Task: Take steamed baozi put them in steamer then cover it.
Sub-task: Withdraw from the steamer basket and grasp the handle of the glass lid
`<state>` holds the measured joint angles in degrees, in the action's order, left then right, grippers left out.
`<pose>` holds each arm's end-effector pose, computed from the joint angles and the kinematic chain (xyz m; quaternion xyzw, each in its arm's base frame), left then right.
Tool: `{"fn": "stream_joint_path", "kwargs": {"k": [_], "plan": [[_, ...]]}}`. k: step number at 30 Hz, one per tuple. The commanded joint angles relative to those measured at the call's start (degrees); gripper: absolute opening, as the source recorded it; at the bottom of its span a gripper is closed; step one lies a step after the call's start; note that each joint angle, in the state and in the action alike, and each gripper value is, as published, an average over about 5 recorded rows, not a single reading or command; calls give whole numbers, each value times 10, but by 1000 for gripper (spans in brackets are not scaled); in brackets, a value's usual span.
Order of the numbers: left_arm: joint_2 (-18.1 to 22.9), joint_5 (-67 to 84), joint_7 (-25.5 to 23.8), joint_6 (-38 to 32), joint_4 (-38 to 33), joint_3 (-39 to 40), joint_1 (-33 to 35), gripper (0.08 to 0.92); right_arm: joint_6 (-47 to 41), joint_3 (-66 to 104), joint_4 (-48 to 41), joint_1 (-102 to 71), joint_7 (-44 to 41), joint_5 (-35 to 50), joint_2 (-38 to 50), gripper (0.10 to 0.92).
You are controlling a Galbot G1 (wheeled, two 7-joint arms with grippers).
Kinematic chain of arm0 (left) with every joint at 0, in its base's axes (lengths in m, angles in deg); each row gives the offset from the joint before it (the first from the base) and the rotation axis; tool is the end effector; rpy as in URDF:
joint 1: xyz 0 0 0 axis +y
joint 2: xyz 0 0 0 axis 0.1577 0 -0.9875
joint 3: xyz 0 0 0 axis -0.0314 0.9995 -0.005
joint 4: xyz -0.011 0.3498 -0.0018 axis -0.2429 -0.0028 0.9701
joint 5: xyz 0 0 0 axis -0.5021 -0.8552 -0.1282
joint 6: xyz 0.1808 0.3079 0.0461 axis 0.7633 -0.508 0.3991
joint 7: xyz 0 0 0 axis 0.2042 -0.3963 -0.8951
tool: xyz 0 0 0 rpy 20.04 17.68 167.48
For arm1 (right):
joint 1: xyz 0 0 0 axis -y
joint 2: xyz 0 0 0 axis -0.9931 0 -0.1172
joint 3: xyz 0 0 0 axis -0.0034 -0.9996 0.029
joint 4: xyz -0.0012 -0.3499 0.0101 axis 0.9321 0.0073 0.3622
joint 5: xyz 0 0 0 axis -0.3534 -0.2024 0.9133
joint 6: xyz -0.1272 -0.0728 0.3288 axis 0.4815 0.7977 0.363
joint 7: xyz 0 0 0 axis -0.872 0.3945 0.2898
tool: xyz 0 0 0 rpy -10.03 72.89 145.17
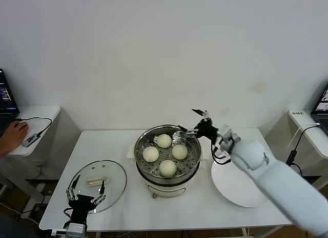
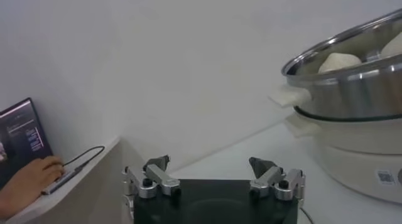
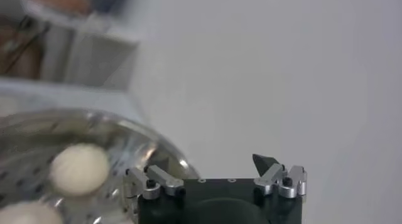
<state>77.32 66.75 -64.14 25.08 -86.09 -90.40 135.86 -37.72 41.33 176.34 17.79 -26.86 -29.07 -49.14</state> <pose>0.1539 0.0723 -0.3171 0.0182 -0.9681 -0.2352 0.0846 0.4118 -0.0491 -0.1950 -0.3050 0.9310 -0.1988 0.0260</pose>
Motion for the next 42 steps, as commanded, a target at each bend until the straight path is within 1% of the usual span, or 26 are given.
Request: {"fn": "stream_joint_path", "kwargs": {"k": [1,5,8,11,15,17,20,26,34,42], "plan": [[-3,-49,2,-16,30,1,-5,823,182,381,25,-355,-8,-101,-168,823],[-11,-136,0,-29,44,-5,-5,823,169,457,78,-433,-22,-112,-226,823],[-27,-220,-2,-40,54,-18,-1,823,152,503,127,-500,-20,-131,-268,823],[-49,-330,-5,-66,70,-33,4,823,151,530,157,-550,-19,-147,-300,823],[-73,-488,-3,-102,93,-47,6,823,155,545,168,-574,-12,-157,-325,823],[-77,-551,2,-109,105,-47,2,823,157,550,169,-575,-9,-158,-333,823],[-78,-606,11,-108,119,-39,-14,823,158,554,169,-574,-5,-160,-339,823],[-81,-637,8,-89,171,-19,-74,823,162,555,168,-580,-4,-168,-347,823],[-87,-637,3,-83,249,-6,-133,823,162,552,172,-589,-4,-176,-356,823],[-90,-633,-2,-82,291,0,-186,823,160,551,176,-602,-2,-179,-363,823]]}}
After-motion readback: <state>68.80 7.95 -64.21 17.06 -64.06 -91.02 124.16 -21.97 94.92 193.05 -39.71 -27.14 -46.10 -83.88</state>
